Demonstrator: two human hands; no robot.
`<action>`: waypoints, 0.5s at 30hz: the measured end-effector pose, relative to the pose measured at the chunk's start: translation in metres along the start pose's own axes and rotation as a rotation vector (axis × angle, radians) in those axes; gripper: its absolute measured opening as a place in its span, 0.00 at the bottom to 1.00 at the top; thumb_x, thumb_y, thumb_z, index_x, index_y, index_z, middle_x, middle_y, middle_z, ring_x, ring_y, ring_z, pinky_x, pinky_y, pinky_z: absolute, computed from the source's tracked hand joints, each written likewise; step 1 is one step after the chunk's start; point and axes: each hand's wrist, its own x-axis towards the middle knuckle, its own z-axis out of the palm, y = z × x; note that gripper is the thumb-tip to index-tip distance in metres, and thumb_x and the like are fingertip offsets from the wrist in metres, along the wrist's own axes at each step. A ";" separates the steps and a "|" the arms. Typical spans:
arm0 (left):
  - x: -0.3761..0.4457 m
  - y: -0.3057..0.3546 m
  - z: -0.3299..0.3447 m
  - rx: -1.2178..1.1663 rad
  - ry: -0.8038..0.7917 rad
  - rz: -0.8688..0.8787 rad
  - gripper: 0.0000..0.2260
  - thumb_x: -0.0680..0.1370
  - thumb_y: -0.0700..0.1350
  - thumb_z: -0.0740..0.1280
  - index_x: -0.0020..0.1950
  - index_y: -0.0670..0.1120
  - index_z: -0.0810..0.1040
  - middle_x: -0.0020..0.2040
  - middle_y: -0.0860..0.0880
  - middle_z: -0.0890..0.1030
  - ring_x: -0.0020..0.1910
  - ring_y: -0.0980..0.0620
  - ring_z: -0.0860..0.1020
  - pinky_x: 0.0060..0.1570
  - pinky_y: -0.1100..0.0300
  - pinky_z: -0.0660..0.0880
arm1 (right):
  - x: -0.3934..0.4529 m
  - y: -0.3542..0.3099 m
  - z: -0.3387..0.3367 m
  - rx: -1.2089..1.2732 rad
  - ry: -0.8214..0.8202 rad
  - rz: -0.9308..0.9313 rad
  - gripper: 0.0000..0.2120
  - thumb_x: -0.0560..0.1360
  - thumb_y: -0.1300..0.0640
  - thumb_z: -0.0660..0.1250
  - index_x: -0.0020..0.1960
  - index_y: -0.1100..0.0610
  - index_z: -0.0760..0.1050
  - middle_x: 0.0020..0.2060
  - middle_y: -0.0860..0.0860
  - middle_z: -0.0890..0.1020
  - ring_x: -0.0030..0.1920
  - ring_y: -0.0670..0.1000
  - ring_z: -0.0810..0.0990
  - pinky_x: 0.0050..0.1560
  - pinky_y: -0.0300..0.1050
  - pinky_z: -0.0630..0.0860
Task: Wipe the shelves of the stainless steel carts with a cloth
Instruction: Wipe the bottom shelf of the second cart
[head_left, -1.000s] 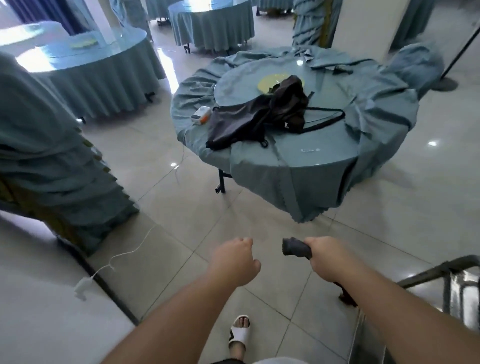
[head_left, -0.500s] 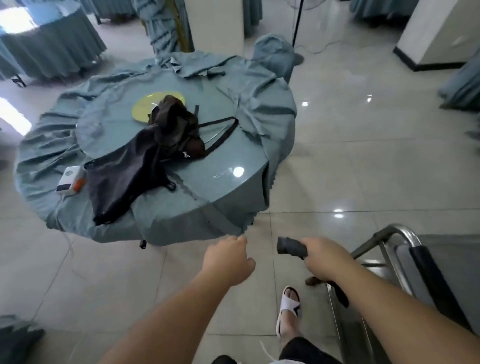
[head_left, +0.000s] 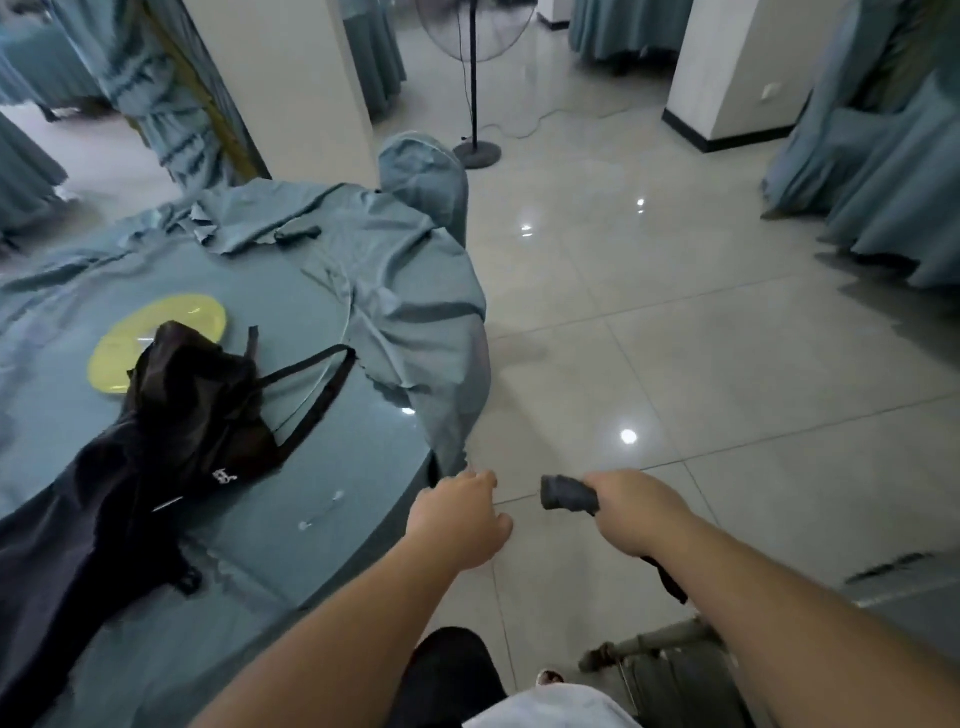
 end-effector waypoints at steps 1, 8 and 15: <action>0.018 0.004 -0.007 0.006 -0.009 0.018 0.25 0.80 0.60 0.61 0.76 0.52 0.70 0.68 0.49 0.77 0.64 0.44 0.77 0.58 0.48 0.73 | 0.013 0.008 -0.007 0.016 0.008 0.015 0.11 0.78 0.59 0.60 0.56 0.48 0.76 0.46 0.50 0.81 0.45 0.54 0.81 0.41 0.46 0.76; 0.176 0.047 -0.061 0.092 -0.050 0.203 0.26 0.81 0.59 0.61 0.77 0.52 0.69 0.70 0.48 0.77 0.64 0.42 0.78 0.60 0.47 0.75 | 0.106 0.066 -0.049 0.139 0.064 0.155 0.08 0.79 0.59 0.61 0.51 0.47 0.74 0.43 0.47 0.78 0.43 0.52 0.79 0.38 0.45 0.74; 0.323 0.102 -0.124 0.225 -0.129 0.431 0.26 0.81 0.60 0.61 0.77 0.52 0.69 0.70 0.49 0.76 0.64 0.43 0.78 0.59 0.47 0.75 | 0.169 0.126 -0.096 0.337 0.107 0.434 0.08 0.79 0.58 0.60 0.53 0.50 0.77 0.44 0.47 0.80 0.41 0.48 0.78 0.35 0.42 0.70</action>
